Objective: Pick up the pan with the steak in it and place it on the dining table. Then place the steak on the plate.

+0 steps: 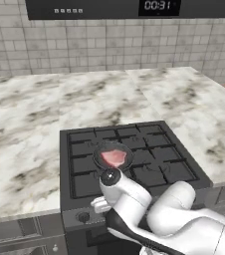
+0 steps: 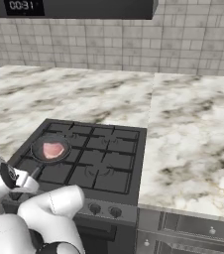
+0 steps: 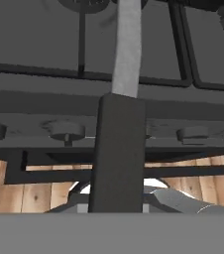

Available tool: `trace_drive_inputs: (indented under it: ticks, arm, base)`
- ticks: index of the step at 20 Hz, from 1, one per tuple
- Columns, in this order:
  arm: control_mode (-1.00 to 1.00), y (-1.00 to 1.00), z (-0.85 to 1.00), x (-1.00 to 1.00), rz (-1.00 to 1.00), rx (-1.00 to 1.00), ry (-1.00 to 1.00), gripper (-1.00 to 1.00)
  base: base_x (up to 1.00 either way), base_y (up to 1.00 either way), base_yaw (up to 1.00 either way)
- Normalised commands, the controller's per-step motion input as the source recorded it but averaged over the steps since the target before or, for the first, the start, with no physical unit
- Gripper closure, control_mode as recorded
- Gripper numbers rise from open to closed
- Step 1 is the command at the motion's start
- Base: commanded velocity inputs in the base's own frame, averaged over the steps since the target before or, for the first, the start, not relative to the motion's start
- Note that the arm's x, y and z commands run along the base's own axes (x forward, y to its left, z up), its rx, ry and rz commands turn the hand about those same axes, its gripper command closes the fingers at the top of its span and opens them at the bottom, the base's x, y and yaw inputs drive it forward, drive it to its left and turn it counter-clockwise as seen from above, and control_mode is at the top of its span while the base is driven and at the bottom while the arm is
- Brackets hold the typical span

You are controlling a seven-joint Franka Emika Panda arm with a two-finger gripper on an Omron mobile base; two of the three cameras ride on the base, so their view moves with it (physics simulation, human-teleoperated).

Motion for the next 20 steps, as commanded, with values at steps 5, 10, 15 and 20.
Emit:
trace_drive_inputs:
  ticks: [5,10,15,20]
  arm:
    - [-1.00,-0.01,0.90,-0.39,-0.04,0.07,0.00,1.00]
    - [-1.00,-0.11,0.75,-0.75,-0.01,0.02,0.00,1.00]
    - [-1.00,-0.18,0.63,-0.94,-0.01,0.01,0.00,1.00]
    - [-1.00,-0.25,0.43,-0.95,-0.02,0.00,0.07,1.00]
  base:
    - [0.00,0.00,0.00]
    - [0.00,0.00,0.00]
    - [0.00,0.00,0.00]
    - [0.00,0.00,0.00]
